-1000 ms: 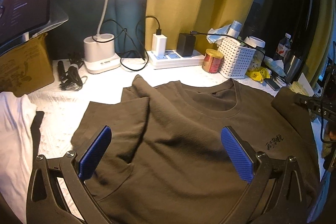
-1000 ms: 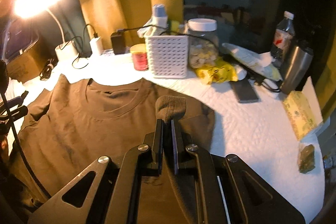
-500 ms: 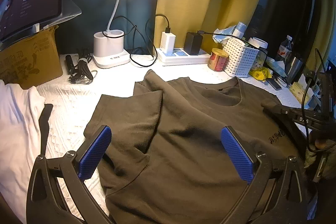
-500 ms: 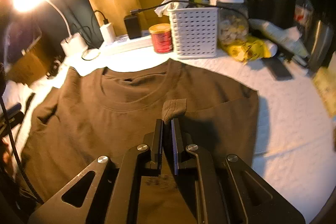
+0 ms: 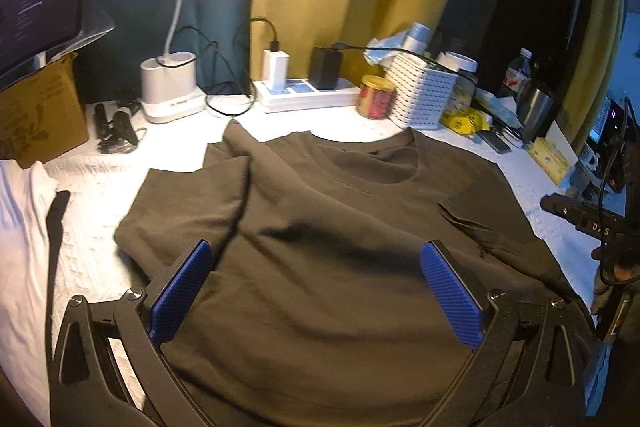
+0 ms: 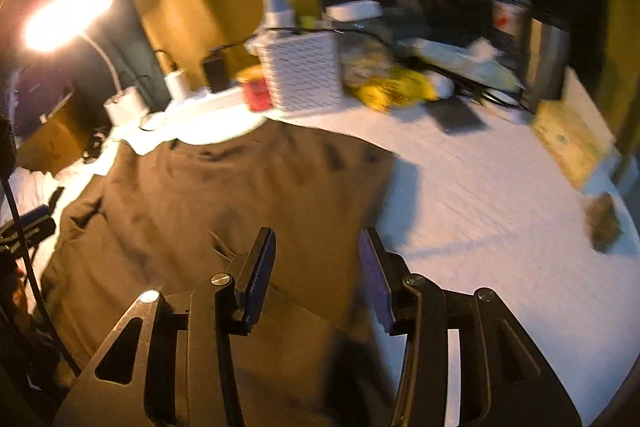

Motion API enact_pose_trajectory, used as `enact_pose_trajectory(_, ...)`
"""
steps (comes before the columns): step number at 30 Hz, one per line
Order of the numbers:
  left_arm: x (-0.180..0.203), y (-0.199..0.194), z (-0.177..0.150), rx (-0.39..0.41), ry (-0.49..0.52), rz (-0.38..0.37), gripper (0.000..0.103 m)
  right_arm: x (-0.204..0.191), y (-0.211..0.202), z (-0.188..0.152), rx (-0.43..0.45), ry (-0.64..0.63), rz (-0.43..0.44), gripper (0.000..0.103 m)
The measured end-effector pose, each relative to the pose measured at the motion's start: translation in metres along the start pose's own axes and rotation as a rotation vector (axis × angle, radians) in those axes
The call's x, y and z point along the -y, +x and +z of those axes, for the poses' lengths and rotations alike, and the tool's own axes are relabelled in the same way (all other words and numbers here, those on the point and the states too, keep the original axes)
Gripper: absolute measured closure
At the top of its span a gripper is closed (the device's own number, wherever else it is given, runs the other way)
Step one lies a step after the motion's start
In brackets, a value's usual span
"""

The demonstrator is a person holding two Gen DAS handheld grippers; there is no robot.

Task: Fold small clothes

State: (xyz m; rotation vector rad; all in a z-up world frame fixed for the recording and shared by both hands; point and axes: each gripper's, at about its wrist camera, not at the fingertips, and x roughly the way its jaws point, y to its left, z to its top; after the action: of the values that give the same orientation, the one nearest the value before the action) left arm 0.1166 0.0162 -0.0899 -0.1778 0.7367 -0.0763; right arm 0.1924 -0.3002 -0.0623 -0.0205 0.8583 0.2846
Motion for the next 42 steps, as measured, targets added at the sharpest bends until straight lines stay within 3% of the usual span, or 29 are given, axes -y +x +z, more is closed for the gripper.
enact_pose_trajectory(7,0.017,0.002,-0.003,-0.016,0.028,0.001,0.001,0.016,-0.006,-0.029,-0.067,0.014,0.045,0.057)
enact_pose_trajectory(13,0.019,-0.003,-0.008,-0.023,0.034,0.013,0.001,-0.006,0.005,-0.043,-0.132,-0.006,0.127,0.057)
enact_pose_trajectory(22,-0.011,-0.010,-0.017,-0.038,0.007,0.040,0.001,-0.054,0.007,-0.061,-0.212,-0.126,0.213,0.057)
enact_pose_trajectory(33,-0.080,-0.007,-0.010,-0.046,-0.018,0.065,0.001,-0.076,-0.003,-0.039,-0.118,-0.121,0.155,0.057)
enact_pose_trajectory(42,-0.122,0.016,0.011,-0.067,-0.015,0.058,0.006,-0.087,0.012,-0.024,-0.106,-0.119,0.119,0.057)
